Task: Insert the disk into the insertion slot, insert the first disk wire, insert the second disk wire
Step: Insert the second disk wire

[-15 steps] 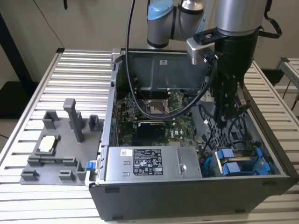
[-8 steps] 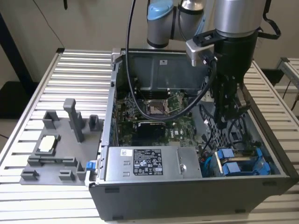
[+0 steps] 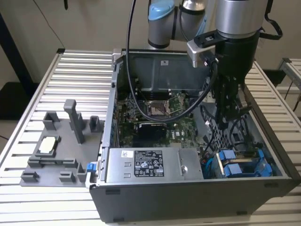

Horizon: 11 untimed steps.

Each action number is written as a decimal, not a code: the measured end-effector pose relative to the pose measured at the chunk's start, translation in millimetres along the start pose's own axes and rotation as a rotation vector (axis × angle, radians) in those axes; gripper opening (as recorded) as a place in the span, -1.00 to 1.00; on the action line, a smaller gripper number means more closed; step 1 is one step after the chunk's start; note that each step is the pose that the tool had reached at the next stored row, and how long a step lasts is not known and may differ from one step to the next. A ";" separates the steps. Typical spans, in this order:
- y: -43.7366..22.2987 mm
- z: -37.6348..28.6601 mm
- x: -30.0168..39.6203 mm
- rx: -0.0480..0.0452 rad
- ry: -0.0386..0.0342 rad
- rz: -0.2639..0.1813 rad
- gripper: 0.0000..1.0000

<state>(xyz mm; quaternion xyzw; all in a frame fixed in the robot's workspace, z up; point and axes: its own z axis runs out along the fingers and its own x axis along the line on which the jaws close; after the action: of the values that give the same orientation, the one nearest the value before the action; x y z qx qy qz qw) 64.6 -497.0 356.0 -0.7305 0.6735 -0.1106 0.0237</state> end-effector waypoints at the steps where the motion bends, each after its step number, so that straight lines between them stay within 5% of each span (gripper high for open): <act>1: 0.0 0.0 0.0 0.0002 -0.0001 0.000 -0.47; 11: 0.0 0.0 0.1 0.0007 0.0000 0.000 -0.68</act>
<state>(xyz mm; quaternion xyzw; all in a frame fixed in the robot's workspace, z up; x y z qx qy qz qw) 64.6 -497.1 356.0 -0.7304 0.6735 -0.1108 0.0240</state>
